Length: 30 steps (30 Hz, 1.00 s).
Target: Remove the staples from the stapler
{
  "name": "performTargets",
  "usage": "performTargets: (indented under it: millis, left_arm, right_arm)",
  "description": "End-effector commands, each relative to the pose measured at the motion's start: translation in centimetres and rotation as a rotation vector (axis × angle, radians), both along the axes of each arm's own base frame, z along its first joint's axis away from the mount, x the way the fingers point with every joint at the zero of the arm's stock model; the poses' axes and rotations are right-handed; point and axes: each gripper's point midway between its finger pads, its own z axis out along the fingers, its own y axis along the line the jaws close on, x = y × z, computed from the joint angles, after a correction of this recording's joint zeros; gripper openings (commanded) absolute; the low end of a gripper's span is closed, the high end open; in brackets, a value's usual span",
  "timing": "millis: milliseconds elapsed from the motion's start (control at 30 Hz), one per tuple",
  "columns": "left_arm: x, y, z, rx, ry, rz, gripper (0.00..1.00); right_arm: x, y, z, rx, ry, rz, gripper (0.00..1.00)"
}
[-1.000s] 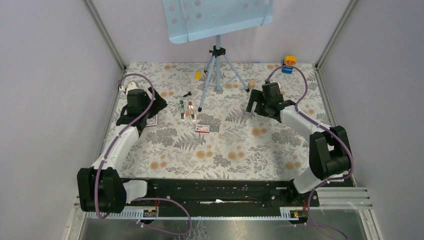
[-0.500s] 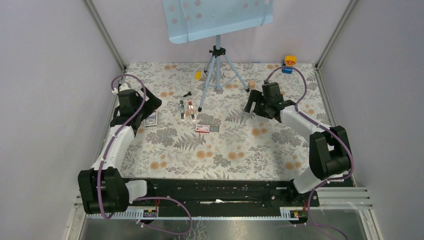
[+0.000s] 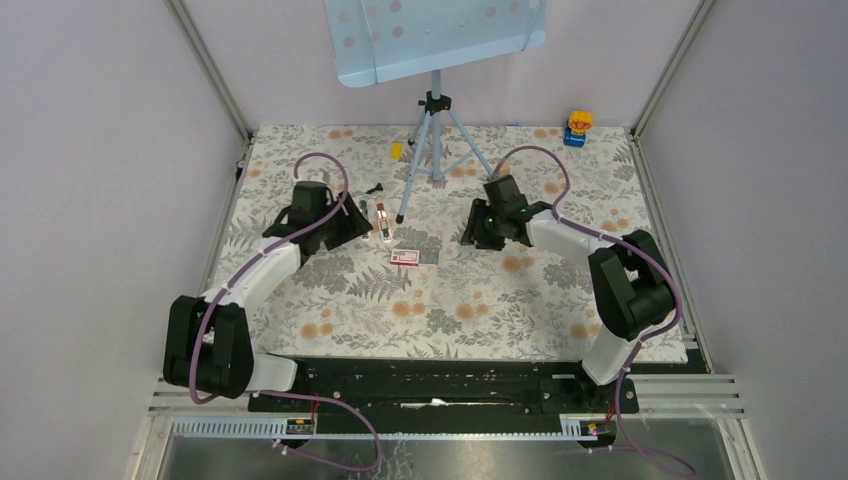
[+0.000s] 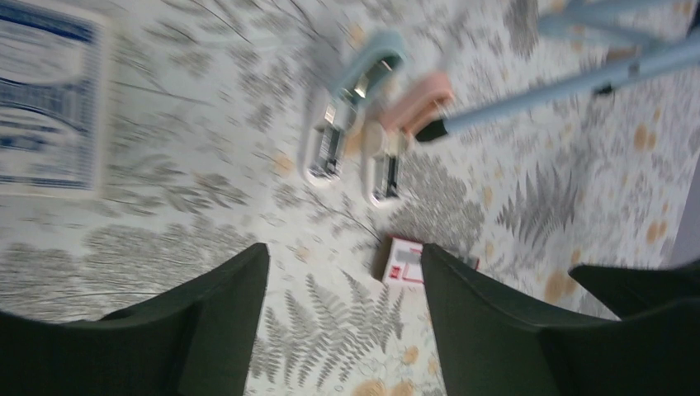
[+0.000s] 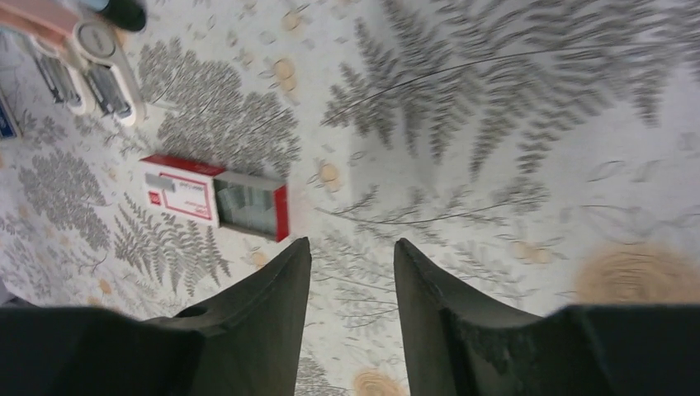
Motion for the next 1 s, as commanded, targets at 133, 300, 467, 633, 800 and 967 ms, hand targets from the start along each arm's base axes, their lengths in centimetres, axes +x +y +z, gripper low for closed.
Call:
performTargets:
  millis: [133, 300, 467, 633, 800, 967]
  left_arm:
    - [0.3, -3.5, -2.2, -0.016, 0.002, -0.044, 0.46]
    - [0.0, -3.5, -4.1, -0.002, 0.042, -0.031, 0.29]
    - [-0.3, -4.1, -6.2, 0.011, 0.090, -0.036, 0.10]
    - [-0.6, -4.8, -7.9, 0.034, 0.124, -0.046, 0.00]
    - [-1.2, -5.2, -8.8, 0.061, 0.139, -0.061, 0.00]
    - [-1.3, -5.1, -9.4, 0.092, 0.147, -0.056, 0.00]
  right_arm:
    - [-0.2, 3.7, -0.7, -0.015, 0.026, 0.001, 0.35]
    - [-0.8, 4.2, -1.7, -0.036, 0.056, 0.010, 0.22]
    - [-1.5, 4.5, -2.7, -0.045, 0.088, 0.004, 0.11]
    - [-1.7, 4.8, -3.3, -0.047, 0.107, 0.006, 0.02]
    - [-2.0, 5.1, -4.0, -0.064, 0.141, 0.021, 0.00]
    - [-2.2, 5.5, -4.3, -0.067, 0.154, 0.034, 0.00]
